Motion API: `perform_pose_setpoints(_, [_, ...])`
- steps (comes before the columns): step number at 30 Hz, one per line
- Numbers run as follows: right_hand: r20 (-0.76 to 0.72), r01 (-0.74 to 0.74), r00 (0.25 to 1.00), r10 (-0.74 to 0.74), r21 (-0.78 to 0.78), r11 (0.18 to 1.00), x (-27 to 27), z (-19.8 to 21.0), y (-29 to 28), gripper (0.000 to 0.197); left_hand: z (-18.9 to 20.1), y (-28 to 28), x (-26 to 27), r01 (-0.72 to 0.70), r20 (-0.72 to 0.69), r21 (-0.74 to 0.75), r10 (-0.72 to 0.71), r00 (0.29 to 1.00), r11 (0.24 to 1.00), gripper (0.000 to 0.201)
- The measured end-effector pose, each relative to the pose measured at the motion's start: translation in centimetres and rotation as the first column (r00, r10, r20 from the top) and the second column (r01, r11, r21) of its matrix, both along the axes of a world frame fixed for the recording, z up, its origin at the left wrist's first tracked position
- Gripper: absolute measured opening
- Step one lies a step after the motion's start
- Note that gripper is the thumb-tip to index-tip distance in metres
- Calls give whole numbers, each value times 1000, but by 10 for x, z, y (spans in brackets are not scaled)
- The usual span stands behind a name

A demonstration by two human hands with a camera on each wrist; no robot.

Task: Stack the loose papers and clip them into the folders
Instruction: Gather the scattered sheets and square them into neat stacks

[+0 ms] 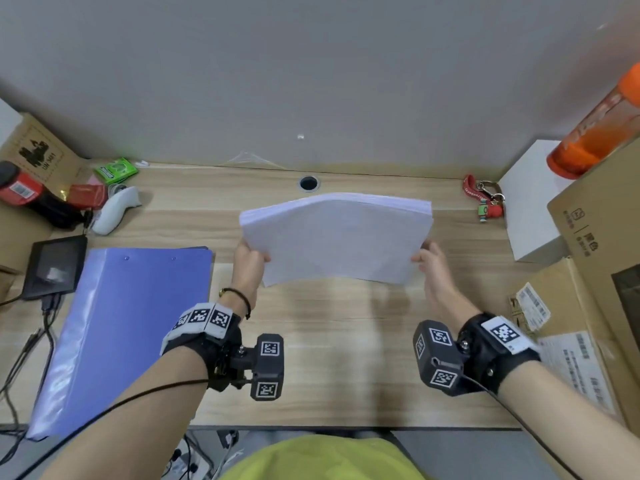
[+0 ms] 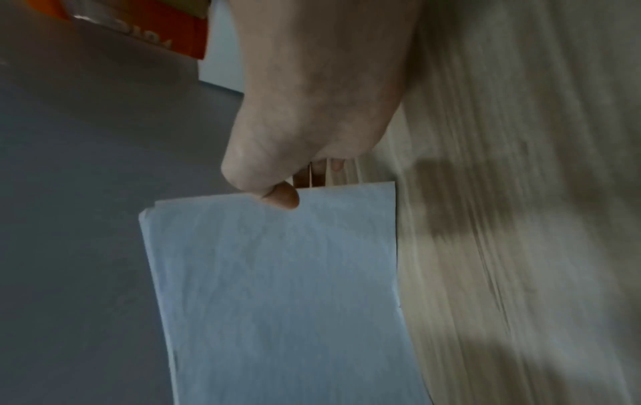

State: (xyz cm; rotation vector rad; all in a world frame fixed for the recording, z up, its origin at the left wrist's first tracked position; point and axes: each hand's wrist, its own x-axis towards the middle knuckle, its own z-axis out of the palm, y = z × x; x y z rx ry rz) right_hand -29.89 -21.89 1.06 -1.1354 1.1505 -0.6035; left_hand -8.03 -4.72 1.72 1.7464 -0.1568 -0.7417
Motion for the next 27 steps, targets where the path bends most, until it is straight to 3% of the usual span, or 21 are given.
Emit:
perform_pose_setpoints(2, [-24,6,1000,-6,5,1000,-2,-13,-1,24,-15,11,4,60,10,34,-60,998,998,39])
perform_pose_setpoints(4, [-75,-20,997,19,-19,1000,-3,-23,-3,27,-22,18,7,120,38,46,-121,992,992,37])
perform_pose_setpoints(8, [-205,-95,977,66,-135,986,-3,-27,-2,10,-26,26,12,210,124,82,-219,968,974,24])
perform_pose_setpoints(11, [-209,-139,972,106,-149,979,-4,-22,-6,13,-23,31,25,305,188,185,-338,922,934,14])
perform_pose_setpoints(17, [-241,-319,912,333,94,943,-1,20,-11,18,-6,48,56,500,-146,211,-479,866,840,34])
perform_pose_setpoints(21, [-91,-362,913,398,267,893,-2,45,-1,26,-11,70,73,466,-293,161,-409,864,870,31])
perform_pose_setpoints(24, [127,-312,950,286,356,881,-6,62,22,60,-9,83,72,436,-326,84,-388,862,896,27])
perform_pose_setpoints(27, [391,-270,914,110,382,884,4,75,52,71,-7,82,64,370,-337,3,-348,875,929,27])
